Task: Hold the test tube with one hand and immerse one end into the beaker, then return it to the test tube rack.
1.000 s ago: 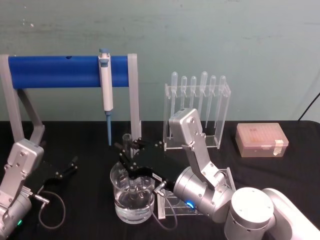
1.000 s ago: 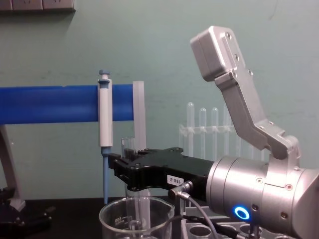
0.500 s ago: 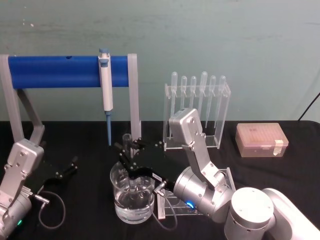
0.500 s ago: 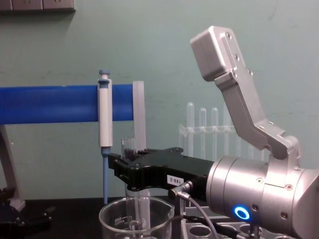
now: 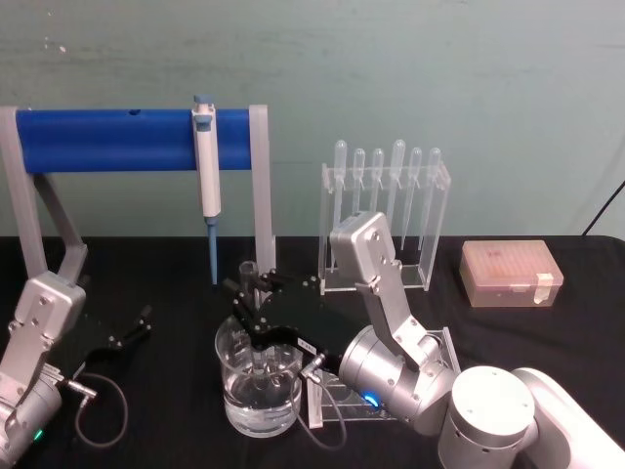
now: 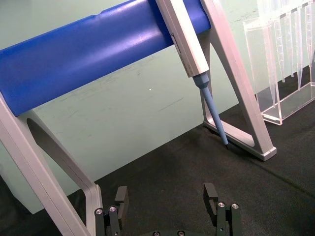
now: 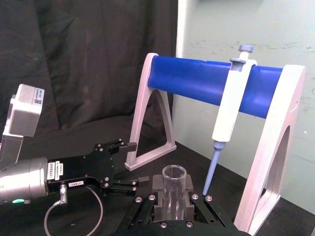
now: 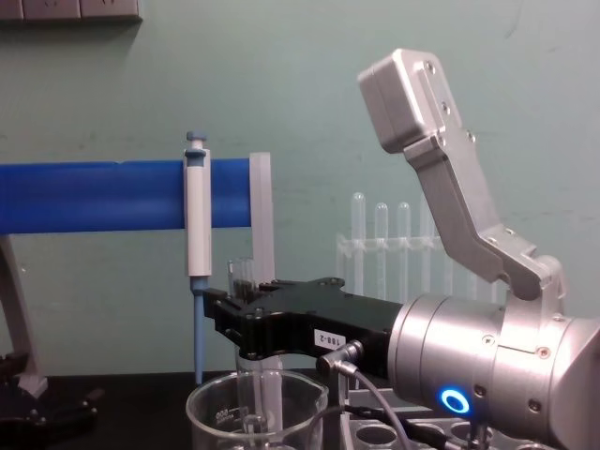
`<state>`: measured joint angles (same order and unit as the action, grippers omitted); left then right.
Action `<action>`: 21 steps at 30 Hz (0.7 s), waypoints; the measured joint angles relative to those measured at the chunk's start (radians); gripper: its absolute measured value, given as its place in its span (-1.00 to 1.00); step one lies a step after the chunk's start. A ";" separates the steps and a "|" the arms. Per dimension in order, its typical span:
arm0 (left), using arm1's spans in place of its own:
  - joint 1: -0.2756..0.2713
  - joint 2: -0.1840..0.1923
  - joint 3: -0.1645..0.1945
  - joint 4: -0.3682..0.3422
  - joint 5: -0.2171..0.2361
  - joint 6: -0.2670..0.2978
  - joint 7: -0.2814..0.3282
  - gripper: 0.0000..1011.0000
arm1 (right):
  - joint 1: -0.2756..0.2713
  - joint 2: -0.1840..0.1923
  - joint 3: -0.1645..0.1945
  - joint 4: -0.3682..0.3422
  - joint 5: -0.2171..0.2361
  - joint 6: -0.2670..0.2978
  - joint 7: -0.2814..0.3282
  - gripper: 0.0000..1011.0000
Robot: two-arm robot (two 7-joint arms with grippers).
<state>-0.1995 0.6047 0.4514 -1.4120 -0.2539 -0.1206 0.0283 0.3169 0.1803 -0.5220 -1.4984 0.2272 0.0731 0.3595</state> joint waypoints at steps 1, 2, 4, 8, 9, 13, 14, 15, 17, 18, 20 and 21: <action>0.000 0.000 0.000 0.000 0.000 0.000 0.000 0.98 | 0.000 0.000 0.000 0.000 0.000 0.000 0.000 -0.55; 0.000 0.000 0.000 0.000 0.000 0.000 0.000 0.98 | 0.000 0.000 0.000 0.000 0.000 0.000 0.000 -0.55; 0.000 0.000 0.000 0.000 0.000 0.000 0.000 0.98 | 0.000 0.000 0.000 0.000 0.000 0.000 0.000 -0.55; 0.000 0.000 0.000 0.000 0.000 0.000 0.000 0.98 | 0.000 0.000 0.000 0.000 0.000 0.000 0.000 -0.55; 0.000 0.000 0.000 0.000 0.000 0.000 0.000 0.98 | 0.000 0.000 0.000 0.000 0.000 0.000 0.000 -0.55; 0.000 0.000 0.000 0.000 0.000 0.000 0.000 0.98 | 0.000 0.000 0.000 0.000 0.000 0.000 0.000 -0.55; 0.000 0.000 0.000 0.000 0.000 0.000 0.000 0.98 | 0.000 0.000 0.000 0.000 0.000 0.000 0.000 -0.55; 0.000 0.000 0.000 0.000 0.000 0.000 0.000 0.98 | 0.000 0.000 0.000 0.000 0.000 0.000 0.000 -0.55; 0.000 0.000 0.000 0.000 0.000 0.000 0.000 0.98 | 0.000 0.000 0.000 0.000 0.000 0.000 0.000 -0.55; 0.000 0.000 0.000 0.000 0.000 0.000 0.000 0.98 | 0.000 0.000 0.000 0.000 0.000 0.000 0.000 -0.55; 0.000 0.000 0.000 0.000 0.000 0.000 0.000 0.98 | 0.000 0.000 0.000 0.000 0.000 0.000 0.000 -0.55; 0.000 0.000 0.000 0.000 0.000 0.000 0.000 0.98 | 0.000 0.000 0.000 0.000 0.000 0.000 0.000 -0.55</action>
<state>-0.1995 0.6047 0.4514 -1.4120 -0.2539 -0.1205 0.0283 0.3169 0.1803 -0.5220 -1.4984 0.2272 0.0731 0.3595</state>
